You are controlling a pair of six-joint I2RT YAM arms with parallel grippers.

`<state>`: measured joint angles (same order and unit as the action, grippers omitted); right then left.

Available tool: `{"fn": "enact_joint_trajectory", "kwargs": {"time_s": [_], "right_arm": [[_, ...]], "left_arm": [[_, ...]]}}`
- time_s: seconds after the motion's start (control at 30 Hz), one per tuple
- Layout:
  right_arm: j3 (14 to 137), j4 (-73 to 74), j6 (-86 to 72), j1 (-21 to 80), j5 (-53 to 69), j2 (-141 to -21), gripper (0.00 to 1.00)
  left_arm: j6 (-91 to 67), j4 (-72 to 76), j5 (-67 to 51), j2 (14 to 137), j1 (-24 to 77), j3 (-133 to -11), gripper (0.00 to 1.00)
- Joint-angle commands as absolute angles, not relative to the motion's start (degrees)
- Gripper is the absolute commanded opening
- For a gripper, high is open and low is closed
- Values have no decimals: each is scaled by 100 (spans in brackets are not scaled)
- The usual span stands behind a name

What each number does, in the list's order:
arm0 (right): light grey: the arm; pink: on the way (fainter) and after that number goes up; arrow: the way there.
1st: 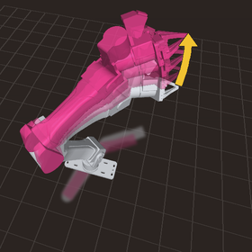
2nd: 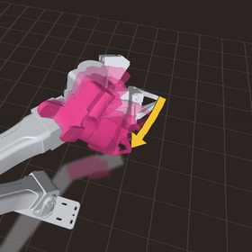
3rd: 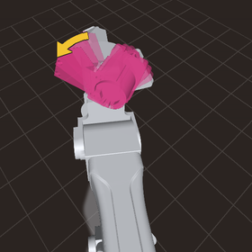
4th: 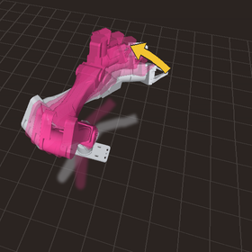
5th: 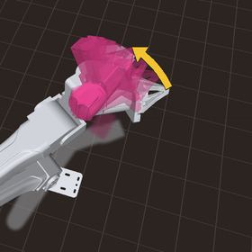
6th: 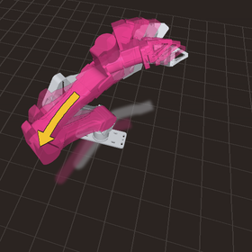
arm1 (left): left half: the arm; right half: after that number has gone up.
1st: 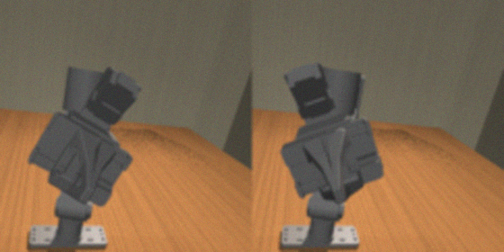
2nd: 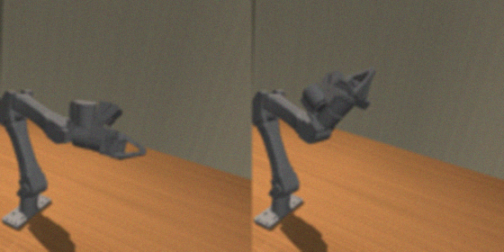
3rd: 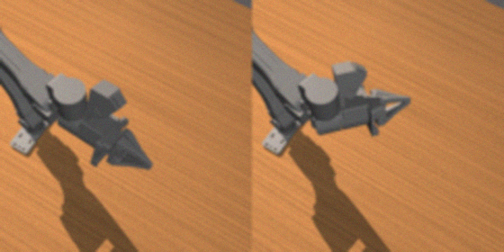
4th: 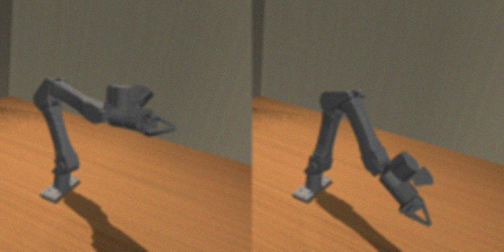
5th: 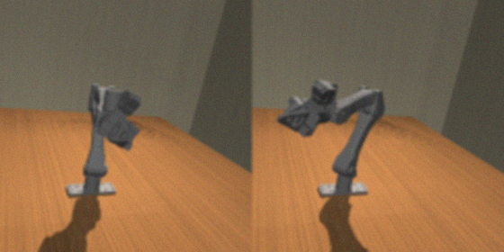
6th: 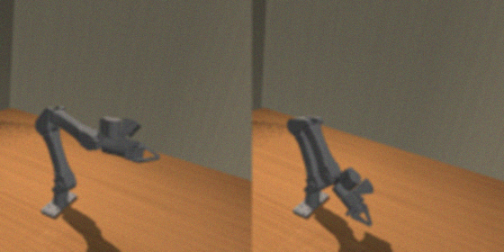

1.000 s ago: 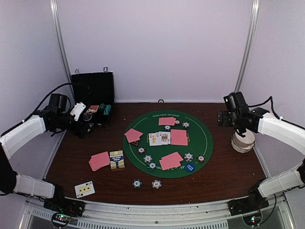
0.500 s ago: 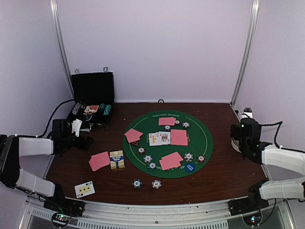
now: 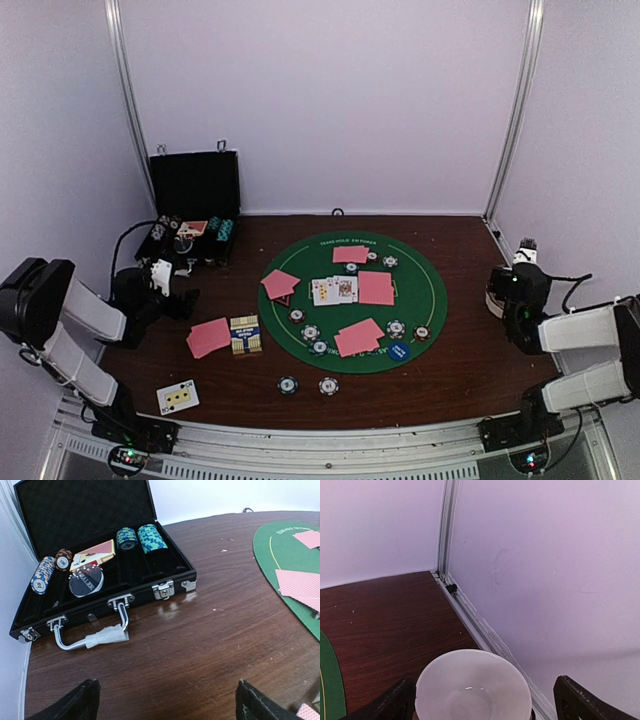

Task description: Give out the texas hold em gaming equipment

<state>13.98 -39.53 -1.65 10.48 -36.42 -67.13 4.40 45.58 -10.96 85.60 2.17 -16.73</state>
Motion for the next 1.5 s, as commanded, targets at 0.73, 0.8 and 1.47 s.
{"fn": "enact_joint_trajectory", "kwargs": {"time_s": [0.73,0.8,1.47], "right_arm": [[2233,-5410,180,316,-1107,-8914,100],[2207,-5488,200,316,-1121,-8927,99],[1956,-5952,472,393,-680,-8921,100]], "left_arm": [[141,5190,-893,8975,53,-1957,98],[134,5199,-887,8978,53,-1955,97],[128,5203,-885,8980,53,-1948,98]]}}
